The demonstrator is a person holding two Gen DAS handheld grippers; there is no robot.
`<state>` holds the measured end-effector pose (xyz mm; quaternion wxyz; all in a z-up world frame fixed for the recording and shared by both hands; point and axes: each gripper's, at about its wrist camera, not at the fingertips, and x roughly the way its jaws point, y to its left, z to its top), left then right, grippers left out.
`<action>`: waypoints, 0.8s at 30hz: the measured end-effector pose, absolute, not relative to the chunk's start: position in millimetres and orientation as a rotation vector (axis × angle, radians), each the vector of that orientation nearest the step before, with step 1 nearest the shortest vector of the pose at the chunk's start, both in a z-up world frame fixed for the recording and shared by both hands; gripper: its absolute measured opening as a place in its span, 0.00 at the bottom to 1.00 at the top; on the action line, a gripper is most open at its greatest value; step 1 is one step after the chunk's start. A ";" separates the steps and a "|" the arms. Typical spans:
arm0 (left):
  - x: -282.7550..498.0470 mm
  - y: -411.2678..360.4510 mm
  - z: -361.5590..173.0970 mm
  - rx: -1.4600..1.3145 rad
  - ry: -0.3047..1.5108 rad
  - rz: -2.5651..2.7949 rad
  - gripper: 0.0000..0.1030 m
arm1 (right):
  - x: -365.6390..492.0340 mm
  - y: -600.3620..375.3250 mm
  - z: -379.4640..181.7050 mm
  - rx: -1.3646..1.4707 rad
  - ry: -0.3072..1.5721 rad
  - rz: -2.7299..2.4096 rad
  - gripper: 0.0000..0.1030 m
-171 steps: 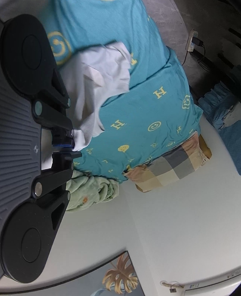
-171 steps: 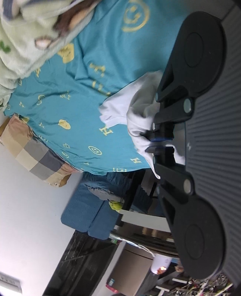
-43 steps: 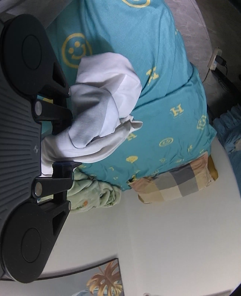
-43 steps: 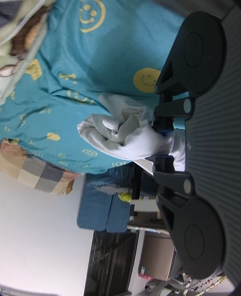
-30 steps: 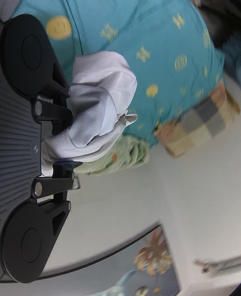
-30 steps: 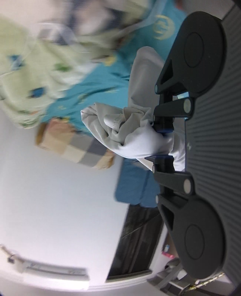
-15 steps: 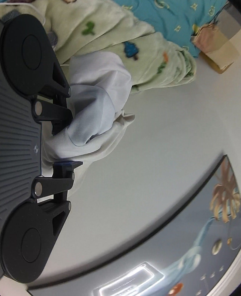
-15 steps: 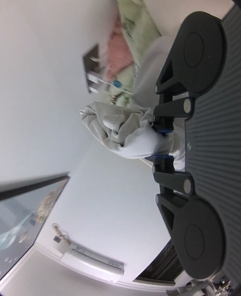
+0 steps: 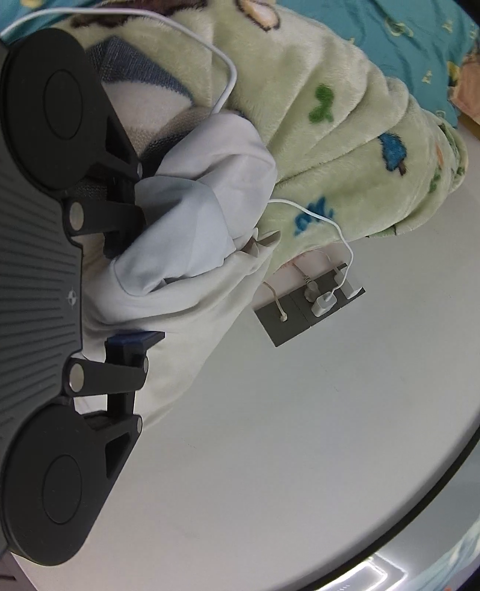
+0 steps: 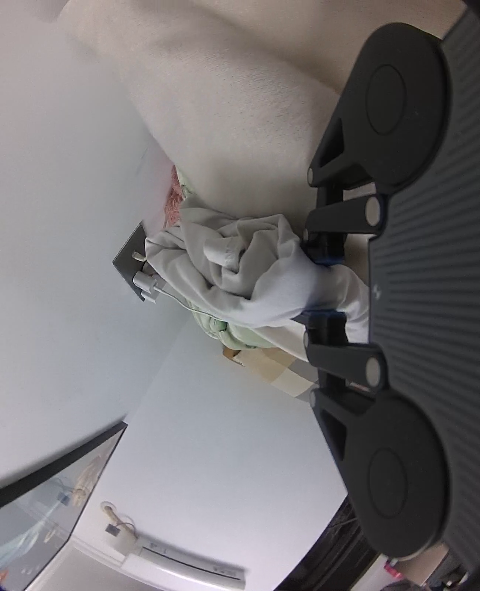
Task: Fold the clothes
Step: 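Carry the bundle with both grippers onto the pillow by the blanket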
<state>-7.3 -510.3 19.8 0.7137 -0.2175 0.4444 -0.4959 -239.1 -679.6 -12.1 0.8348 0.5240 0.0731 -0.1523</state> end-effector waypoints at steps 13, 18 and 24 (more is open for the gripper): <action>-55.3 -427.3 121.7 -0.197 0.808 -1.047 0.95 | -285.6 -637.2 55.5 0.898 0.179 -0.581 0.40; -84.1 -404.6 155.1 -0.122 0.710 -1.023 0.99 | -297.3 -613.4 87.9 0.779 0.206 -0.586 0.40; -128.2 -372.7 181.2 -0.049 0.617 -0.988 1.00 | -306.4 -568.0 114.1 0.642 0.211 -0.577 0.40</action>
